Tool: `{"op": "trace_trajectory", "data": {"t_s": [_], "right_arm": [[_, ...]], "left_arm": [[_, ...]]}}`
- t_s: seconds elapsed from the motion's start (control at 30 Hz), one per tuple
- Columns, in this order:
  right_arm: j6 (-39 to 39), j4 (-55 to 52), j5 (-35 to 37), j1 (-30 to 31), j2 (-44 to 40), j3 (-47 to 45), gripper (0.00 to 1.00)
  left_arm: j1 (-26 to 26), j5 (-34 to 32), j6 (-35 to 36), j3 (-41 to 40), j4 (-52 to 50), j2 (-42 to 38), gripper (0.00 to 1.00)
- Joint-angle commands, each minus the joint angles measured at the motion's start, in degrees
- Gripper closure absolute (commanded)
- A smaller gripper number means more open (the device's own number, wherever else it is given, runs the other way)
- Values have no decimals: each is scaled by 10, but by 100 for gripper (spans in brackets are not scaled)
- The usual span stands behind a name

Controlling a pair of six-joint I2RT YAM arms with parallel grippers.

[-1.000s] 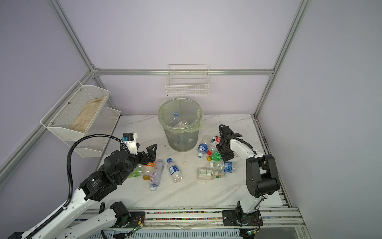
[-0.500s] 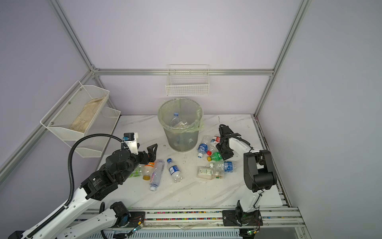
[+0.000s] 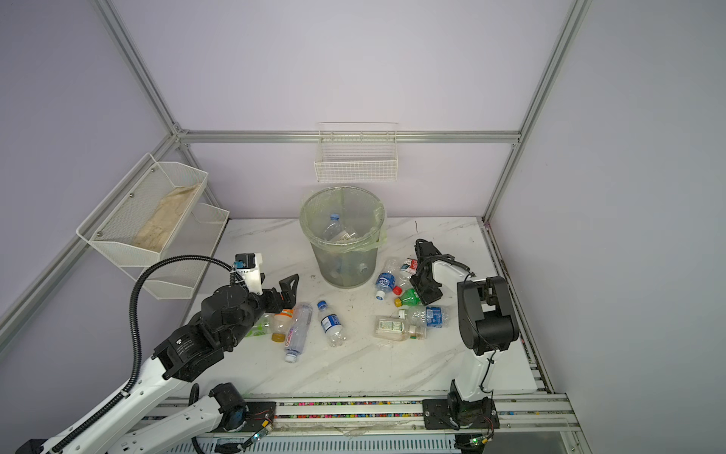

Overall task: Throw the plastic bottles in the bin
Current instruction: Pick up the plastic bottle from the middle-right of the table.

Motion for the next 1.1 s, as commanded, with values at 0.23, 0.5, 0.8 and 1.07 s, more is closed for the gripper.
{"op": "trace_trajectory", "data": {"t_s": [0.23, 0.5, 0.8, 1.07], "right_arm": [[7, -30, 9, -4, -55, -20, 63], [-13, -29, 31, -4, -135, -4, 86], [-175, 132, -4, -4, -296, -30, 100], [-320, 314, -75, -4, -468, -91, 100]], "left_arm": [[-2, -11, -8, -21, 5, -14, 0], [-2, -12, -10, -23, 5, -19, 0], [-2, -12, -11, -23, 3, -20, 0], [-3, -13, -12, -25, 4, -18, 0]]}}
